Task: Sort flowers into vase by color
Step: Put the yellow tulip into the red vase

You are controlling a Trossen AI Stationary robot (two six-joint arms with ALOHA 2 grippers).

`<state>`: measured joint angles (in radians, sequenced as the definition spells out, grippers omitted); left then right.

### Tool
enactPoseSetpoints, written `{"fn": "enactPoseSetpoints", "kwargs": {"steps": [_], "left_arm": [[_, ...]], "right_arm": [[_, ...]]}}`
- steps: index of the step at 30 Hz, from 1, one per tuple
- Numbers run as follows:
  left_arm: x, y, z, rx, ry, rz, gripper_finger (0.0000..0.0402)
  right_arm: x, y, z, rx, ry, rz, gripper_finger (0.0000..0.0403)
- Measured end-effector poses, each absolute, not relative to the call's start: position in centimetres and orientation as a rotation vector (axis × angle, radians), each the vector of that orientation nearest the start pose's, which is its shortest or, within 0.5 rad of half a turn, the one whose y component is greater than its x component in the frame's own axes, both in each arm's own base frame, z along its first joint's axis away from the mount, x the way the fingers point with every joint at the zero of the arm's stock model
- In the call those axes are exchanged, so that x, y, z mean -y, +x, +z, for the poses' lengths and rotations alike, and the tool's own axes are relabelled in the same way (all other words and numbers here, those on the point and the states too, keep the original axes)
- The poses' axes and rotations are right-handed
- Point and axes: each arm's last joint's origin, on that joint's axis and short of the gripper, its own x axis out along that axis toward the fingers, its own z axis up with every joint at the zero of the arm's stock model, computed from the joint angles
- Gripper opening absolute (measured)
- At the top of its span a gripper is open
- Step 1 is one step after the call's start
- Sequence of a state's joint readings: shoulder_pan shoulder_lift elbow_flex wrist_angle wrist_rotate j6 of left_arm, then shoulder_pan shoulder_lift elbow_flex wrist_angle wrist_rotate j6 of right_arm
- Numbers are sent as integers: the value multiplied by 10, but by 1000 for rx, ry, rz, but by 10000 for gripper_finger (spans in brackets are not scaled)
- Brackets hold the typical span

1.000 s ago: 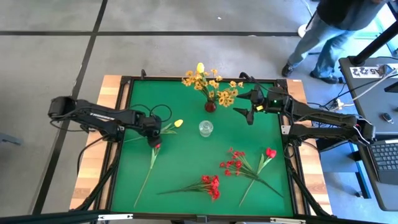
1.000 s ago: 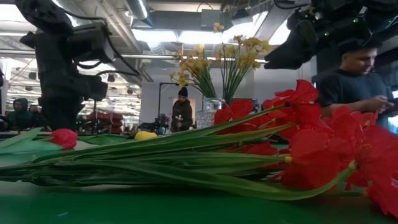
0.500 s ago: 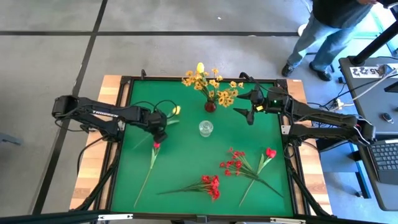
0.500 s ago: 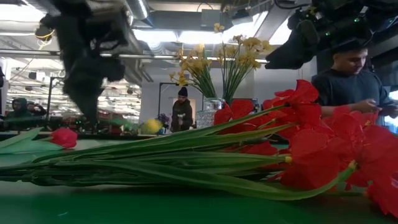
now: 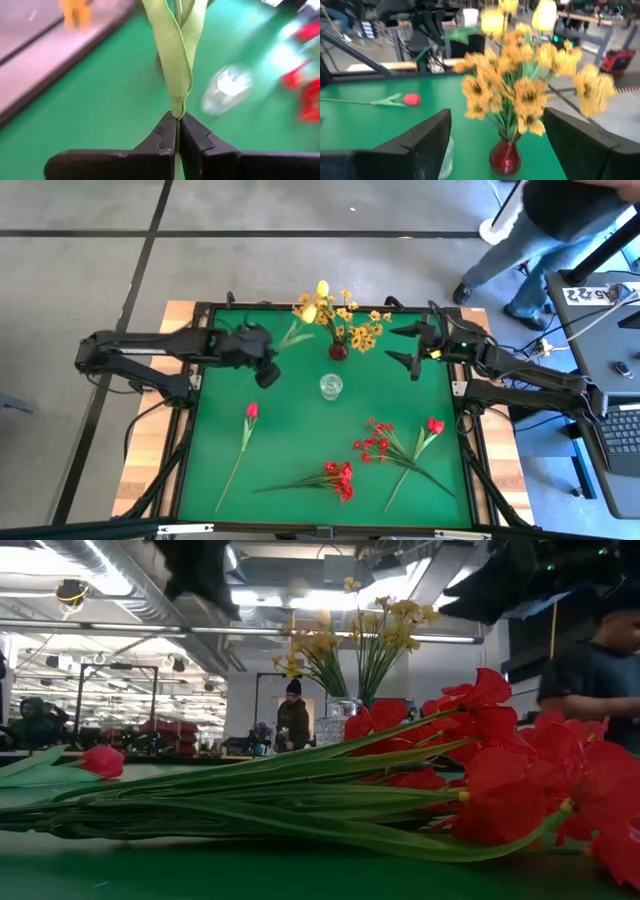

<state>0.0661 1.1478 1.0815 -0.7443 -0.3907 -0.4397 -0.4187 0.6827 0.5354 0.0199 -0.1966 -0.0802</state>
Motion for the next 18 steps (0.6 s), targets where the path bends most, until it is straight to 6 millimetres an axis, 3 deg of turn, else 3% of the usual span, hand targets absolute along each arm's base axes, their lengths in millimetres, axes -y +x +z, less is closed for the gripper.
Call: {"fn": "enactPoseSetpoints", "kwargs": {"steps": [8,13,18], "left_arm": [[-9,200,371,-319,-235,433,1],[1,216,398,-57,-102,243,0],[0,244,401,76,8,149,0]], "right_arm": [[53,139,297,2,-32,-144,314],[54,146,308,135,-34,-73,314],[57,156,317,254,-33,-2,314]]}}
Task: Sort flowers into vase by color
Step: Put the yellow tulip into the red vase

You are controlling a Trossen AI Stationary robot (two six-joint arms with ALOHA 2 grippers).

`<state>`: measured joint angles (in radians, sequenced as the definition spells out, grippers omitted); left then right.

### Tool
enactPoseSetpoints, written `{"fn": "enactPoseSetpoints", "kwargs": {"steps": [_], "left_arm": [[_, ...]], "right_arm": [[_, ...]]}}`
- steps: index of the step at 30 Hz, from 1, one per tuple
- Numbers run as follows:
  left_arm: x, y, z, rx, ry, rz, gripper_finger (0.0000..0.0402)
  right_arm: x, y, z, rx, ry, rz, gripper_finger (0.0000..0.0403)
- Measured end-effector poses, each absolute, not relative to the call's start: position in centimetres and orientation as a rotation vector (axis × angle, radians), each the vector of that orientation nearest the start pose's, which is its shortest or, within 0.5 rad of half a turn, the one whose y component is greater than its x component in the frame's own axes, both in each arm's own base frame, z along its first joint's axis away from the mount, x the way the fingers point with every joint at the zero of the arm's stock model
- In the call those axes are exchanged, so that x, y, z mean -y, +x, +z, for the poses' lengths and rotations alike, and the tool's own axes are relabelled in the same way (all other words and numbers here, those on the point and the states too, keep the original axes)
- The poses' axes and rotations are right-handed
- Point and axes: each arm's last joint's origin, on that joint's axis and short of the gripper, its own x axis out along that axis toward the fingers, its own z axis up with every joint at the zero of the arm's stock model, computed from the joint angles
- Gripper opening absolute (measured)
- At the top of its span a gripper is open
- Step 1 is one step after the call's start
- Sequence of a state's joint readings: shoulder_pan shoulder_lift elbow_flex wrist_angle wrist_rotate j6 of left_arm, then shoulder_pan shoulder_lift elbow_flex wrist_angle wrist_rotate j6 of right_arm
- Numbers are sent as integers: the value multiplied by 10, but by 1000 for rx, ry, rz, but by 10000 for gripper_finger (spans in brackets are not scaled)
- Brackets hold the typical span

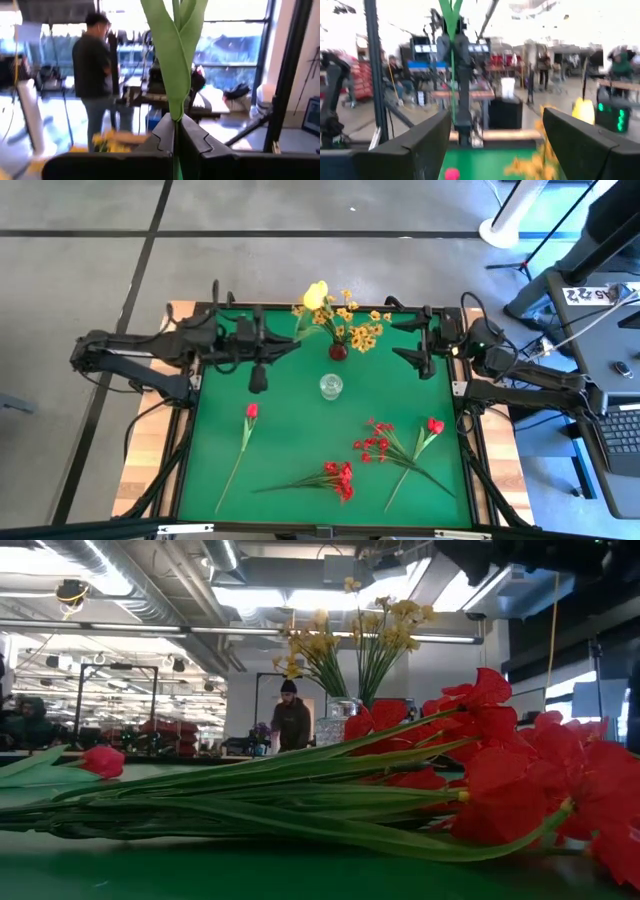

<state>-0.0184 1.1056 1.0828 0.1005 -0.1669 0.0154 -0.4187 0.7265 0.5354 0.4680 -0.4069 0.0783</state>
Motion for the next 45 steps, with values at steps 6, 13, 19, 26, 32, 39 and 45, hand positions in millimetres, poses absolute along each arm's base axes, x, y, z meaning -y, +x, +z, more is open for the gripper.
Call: {"fn": "enactPoseSetpoints", "kwargs": {"steps": [6,13,19,26,32,39,45], "left_arm": [[-20,283,386,134,70,151,0],[-51,321,360,186,80,241,0],[-67,346,336,235,118,297,0],[-70,354,326,223,190,446,0],[-69,341,305,306,188,495,0],[-77,318,273,381,95,520,0],[-82,321,259,363,93,516,0]], "right_arm": [[59,164,318,289,-26,54,314],[59,164,317,283,-23,54,314],[59,165,315,265,-21,66,314],[59,166,311,220,-11,83,314],[59,167,307,180,-11,79,314],[59,167,305,158,-13,77,314],[60,167,305,159,-31,68,314]]}}
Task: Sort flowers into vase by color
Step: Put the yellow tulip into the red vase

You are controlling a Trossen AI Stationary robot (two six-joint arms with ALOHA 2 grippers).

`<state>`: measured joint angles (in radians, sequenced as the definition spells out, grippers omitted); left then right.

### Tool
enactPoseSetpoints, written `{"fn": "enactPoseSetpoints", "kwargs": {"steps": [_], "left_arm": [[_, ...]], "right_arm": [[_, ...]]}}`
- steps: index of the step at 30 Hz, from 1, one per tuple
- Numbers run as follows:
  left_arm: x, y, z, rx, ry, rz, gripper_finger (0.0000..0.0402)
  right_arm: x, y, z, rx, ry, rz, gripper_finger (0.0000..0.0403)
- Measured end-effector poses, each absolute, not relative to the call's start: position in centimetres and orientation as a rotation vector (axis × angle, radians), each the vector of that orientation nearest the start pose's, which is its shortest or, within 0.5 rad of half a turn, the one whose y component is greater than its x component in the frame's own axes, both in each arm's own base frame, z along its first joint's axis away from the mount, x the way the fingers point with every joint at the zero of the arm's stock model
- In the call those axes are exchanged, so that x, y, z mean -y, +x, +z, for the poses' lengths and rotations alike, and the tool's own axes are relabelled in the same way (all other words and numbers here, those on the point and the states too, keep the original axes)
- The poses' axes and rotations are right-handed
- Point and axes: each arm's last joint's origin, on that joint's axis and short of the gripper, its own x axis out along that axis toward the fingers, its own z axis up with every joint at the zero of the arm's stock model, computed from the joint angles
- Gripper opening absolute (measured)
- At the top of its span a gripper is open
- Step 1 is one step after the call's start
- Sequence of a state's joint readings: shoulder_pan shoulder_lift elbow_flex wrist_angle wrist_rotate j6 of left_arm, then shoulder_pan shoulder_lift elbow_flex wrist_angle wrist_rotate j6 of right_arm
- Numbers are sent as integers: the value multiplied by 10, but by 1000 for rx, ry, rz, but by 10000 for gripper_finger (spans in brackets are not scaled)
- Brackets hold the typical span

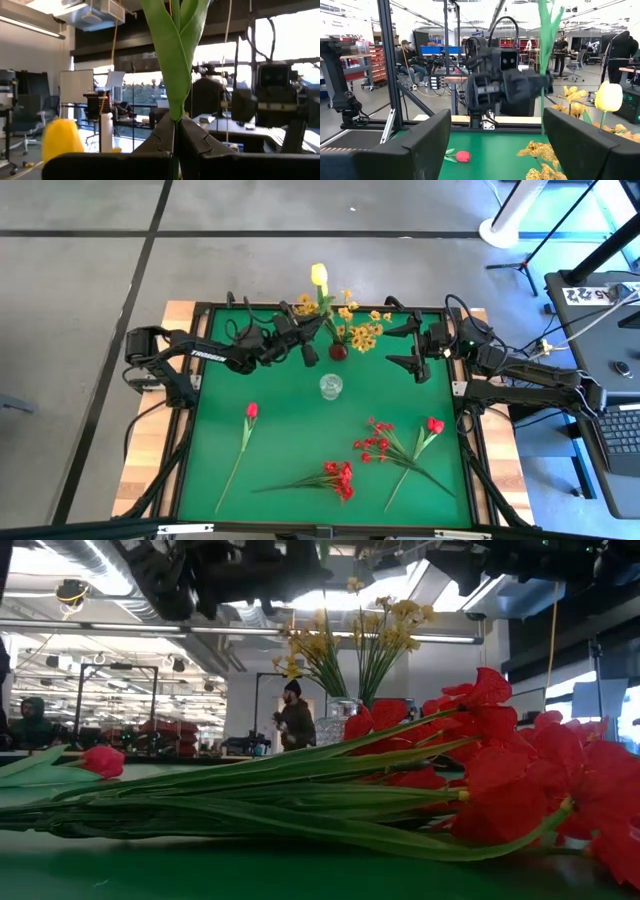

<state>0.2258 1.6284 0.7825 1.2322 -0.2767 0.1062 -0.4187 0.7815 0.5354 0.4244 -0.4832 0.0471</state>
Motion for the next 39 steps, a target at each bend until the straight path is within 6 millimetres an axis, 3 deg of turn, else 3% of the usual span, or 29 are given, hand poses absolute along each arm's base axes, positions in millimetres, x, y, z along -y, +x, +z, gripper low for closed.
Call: {"fn": "enactPoseSetpoints", "kwargs": {"steps": [13,23,39], "left_arm": [[-97,355,227,332,88,526,0],[-111,359,205,267,75,583,0],[-111,361,196,175,57,577,0]], "right_arm": [[60,167,304,153,-29,65,314],[60,167,303,144,-24,65,314],[60,167,303,145,-28,64,314]]}}
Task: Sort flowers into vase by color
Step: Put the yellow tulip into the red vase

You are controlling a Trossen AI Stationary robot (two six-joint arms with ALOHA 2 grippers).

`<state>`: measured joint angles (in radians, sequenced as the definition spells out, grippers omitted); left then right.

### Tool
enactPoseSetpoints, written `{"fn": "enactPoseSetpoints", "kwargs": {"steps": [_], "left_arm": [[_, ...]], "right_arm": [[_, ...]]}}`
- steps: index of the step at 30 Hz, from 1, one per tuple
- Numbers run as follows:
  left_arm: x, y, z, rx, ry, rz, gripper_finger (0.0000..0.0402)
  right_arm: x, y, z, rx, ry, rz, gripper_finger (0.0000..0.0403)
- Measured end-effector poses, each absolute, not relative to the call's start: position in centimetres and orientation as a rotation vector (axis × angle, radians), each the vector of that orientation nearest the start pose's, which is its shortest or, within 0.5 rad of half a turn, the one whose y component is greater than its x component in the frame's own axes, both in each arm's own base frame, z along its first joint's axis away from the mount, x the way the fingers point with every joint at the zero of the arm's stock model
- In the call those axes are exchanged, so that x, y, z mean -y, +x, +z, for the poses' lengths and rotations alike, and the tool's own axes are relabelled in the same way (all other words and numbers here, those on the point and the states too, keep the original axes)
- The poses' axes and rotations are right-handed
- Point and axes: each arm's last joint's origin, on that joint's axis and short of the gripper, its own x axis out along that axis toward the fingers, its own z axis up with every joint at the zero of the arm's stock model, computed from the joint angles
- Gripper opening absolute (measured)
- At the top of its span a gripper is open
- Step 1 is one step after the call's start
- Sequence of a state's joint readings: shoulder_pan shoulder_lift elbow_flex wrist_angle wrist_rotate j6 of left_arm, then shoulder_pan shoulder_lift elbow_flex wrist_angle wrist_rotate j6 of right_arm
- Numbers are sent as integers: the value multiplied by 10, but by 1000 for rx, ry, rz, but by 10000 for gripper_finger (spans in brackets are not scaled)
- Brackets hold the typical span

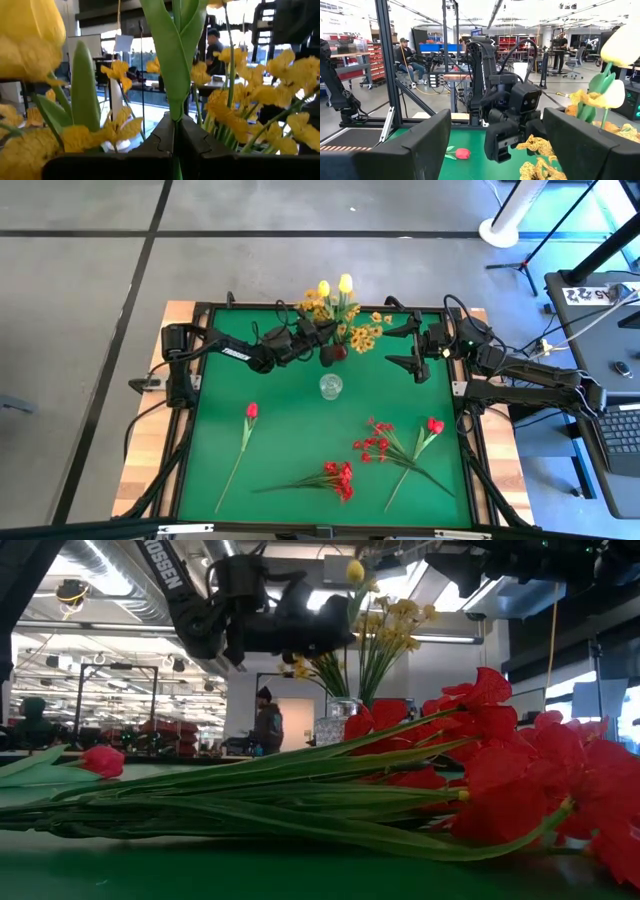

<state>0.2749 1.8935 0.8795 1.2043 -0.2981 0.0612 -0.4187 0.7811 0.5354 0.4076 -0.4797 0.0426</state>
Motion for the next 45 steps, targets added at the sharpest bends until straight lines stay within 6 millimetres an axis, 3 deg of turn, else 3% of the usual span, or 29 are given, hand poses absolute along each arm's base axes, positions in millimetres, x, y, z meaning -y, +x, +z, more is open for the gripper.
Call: {"fn": "enactPoseSetpoints", "kwargs": {"steps": [7,21,29,35,45], "left_arm": [[-112,362,192,129,77,580,19],[-99,364,184,-43,136,611,175],[-86,353,214,-102,172,693,220],[-70,338,238,-191,179,680,222],[-41,304,260,-359,99,616,222]], "right_arm": [[60,167,303,145,-31,64,314],[60,167,303,145,-31,64,314],[60,167,303,145,-26,64,314],[60,167,303,145,-26,64,314],[60,167,303,145,-24,64,314]]}}
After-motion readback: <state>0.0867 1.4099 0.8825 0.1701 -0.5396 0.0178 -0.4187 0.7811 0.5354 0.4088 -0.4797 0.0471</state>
